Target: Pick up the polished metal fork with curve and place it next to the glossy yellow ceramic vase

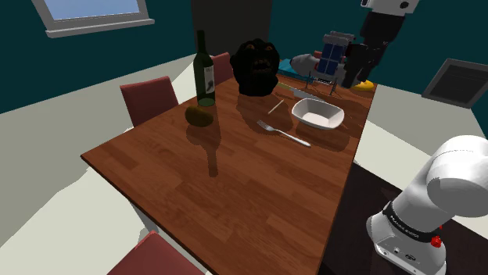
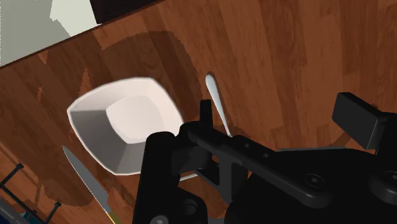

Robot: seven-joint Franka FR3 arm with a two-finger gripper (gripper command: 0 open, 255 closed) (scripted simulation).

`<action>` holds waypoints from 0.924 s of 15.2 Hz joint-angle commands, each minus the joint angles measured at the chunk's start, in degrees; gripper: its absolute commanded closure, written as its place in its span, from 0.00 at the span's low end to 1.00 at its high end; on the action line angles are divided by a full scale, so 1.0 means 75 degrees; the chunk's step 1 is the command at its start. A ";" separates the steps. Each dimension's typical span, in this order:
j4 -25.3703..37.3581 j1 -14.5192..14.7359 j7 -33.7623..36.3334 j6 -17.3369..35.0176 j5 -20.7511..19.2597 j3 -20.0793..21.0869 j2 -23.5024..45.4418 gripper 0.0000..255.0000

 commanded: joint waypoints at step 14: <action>-0.0624 -0.0003 -0.0168 0.3399 -0.0097 0.0228 0.2681 0.00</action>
